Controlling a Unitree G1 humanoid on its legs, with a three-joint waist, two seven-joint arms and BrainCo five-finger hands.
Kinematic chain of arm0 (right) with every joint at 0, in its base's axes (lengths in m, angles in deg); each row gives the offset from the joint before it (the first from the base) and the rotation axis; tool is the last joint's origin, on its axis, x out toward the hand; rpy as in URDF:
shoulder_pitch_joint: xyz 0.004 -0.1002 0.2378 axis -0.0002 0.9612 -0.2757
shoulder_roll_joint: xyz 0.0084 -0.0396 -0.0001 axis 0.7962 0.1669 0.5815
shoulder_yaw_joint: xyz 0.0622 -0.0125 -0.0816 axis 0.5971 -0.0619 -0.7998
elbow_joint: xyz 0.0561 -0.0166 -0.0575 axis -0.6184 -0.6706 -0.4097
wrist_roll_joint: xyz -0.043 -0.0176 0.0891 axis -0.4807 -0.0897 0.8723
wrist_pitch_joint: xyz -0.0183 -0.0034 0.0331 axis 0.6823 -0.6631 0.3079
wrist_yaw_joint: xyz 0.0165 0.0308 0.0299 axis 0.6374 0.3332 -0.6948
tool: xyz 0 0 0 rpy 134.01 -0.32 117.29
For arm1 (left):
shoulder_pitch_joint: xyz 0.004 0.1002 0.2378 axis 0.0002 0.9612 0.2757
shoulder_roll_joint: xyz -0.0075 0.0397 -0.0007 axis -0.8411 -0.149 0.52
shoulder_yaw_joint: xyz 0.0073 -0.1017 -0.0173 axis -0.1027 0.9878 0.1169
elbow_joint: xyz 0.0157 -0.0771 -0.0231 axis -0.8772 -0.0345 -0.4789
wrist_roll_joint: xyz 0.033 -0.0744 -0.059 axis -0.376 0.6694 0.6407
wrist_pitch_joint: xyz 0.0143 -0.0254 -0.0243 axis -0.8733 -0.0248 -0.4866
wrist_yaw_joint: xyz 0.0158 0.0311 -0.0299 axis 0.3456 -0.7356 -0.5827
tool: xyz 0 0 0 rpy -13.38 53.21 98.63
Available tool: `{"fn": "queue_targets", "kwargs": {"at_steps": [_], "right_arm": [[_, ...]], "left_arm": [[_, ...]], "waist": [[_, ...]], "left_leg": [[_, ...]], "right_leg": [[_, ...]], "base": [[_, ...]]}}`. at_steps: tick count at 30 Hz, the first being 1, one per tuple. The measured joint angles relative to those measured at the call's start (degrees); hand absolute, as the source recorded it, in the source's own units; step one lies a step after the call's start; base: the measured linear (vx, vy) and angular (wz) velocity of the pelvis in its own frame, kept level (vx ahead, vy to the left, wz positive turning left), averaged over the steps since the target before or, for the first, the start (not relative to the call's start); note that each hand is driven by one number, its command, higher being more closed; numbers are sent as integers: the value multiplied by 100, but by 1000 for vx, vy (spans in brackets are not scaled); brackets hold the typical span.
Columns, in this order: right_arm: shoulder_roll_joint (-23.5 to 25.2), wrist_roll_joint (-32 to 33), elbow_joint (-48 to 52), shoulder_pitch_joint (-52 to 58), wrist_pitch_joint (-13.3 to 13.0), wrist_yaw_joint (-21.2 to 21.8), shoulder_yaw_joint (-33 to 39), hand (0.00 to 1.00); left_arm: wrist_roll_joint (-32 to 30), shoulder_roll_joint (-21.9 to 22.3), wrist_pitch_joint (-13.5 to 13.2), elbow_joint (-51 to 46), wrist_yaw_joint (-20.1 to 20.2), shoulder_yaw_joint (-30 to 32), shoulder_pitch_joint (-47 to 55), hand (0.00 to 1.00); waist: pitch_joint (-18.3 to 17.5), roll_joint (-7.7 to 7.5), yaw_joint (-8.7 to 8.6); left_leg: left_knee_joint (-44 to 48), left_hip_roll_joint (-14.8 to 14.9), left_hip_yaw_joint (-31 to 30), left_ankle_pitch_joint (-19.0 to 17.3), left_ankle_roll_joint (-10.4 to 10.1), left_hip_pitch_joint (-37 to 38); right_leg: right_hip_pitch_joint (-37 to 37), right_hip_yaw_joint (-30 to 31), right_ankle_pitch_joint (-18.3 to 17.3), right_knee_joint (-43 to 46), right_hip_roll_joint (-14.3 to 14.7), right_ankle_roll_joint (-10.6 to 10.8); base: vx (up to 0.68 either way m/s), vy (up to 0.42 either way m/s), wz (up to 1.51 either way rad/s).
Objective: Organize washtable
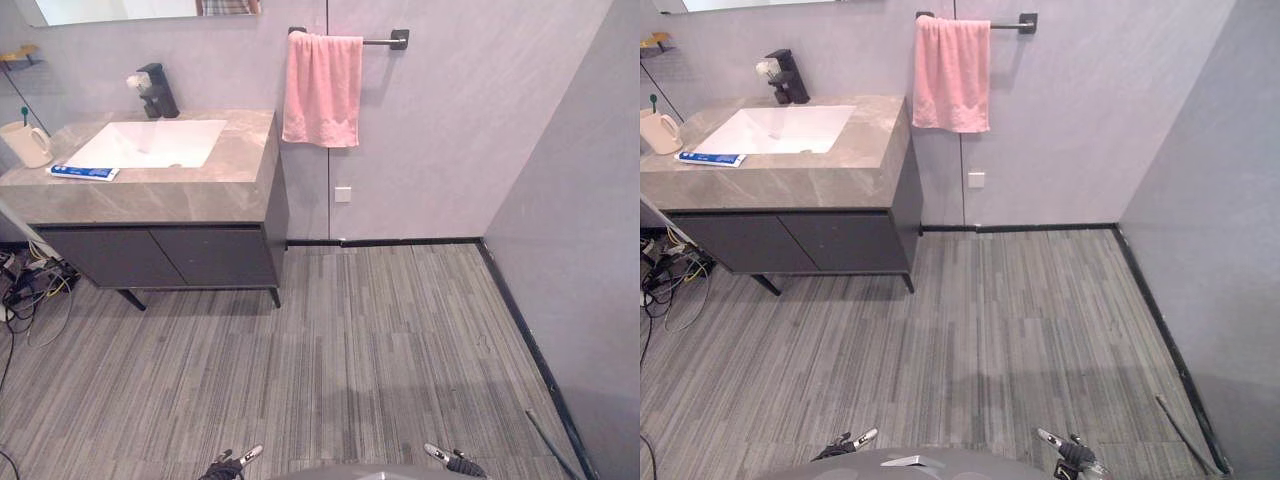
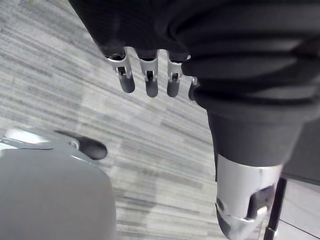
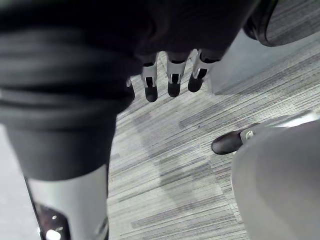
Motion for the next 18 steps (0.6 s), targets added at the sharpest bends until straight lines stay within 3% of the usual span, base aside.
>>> {"fn": "queue_targets", "kwargs": {"at_steps": [18], "right_arm": [[52, 0, 6, -42, -3, 25, -277, 0]], "left_arm": [[2, 11, -4, -1, 33, 46, 72, 0]], "waist": [[-8, -42, -104]], "left_leg": [[-73, 7, -100, 38, 44, 100]], "right_leg": [[96, -192, 10, 14, -5, 25]], "base": [[39, -12, 2]]}}
